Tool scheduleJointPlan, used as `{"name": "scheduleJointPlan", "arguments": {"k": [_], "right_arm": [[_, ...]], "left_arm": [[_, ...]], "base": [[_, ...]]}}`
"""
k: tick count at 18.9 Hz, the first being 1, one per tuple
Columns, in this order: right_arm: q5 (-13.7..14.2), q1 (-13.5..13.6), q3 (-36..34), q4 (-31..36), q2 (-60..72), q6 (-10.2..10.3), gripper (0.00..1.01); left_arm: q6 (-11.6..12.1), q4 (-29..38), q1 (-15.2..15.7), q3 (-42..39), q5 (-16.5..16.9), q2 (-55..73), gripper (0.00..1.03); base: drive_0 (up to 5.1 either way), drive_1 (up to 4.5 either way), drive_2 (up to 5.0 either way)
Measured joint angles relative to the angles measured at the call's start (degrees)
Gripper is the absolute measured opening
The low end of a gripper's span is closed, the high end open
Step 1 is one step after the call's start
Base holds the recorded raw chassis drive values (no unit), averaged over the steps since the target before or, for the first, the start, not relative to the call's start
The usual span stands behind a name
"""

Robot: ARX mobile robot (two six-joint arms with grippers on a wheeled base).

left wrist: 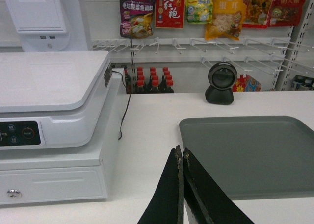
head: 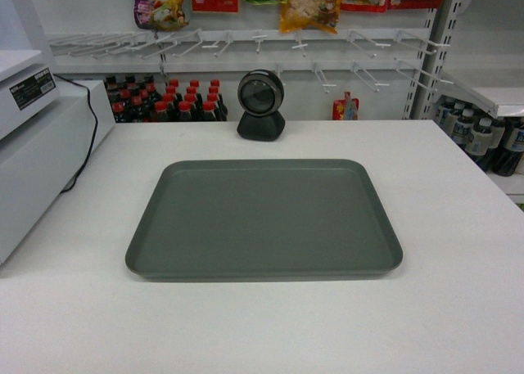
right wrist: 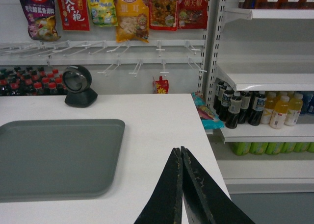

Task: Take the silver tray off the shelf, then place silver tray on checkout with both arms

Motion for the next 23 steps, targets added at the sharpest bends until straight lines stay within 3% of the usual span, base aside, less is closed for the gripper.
{"name": "scheduleJointPlan", "arguments": {"k": [10,11,12,15,17,18,23], "right_arm": [[0.0,0.0,0.0,-9.81,-9.92,0.02,0.02],[-0.02,0.0,0.0,-10.62,-10.71,0.02,0.02],[0.02,0.0,0.0,-11.41,-11.45,0.02,0.02],[-0.07,0.0,0.02,-20.41,-21.05,0.09,0.02],[0.07,0.0,0.02,-21.75,-20.98,0.17,0.02],[0.07,0.0,0.02,-21.42,-21.05,0.17,0.16],[0.07,0.0,0.02,-21.51,-21.05,0.2,0.8]], "left_arm": [[0.0,-8.52,0.0,0.0,0.02,-8.44,0.01],[0.0,-16.17,0.0,0.0,0.0,-13.49,0.01],[0.0,-18.69,0.0,0.0,-0.02,-17.38,0.01],[0.0,-18.6,0.0,0.0,0.0,-17.51,0.01],[0.0,-18.36,0.0,0.0,0.04,-17.59,0.01],[-0.02,-18.36,0.0,0.0,0.02,-17.59,0.07],[0.0,-18.34,0.0,0.0,0.02,-17.59,0.71]], "base": [[0.0,0.0,0.0],[0.0,0.0,0.0],[0.0,0.0,0.0],[0.0,0.0,0.0],[0.0,0.0,0.0],[0.0,0.0,0.0],[0.0,0.0,0.0]]}}
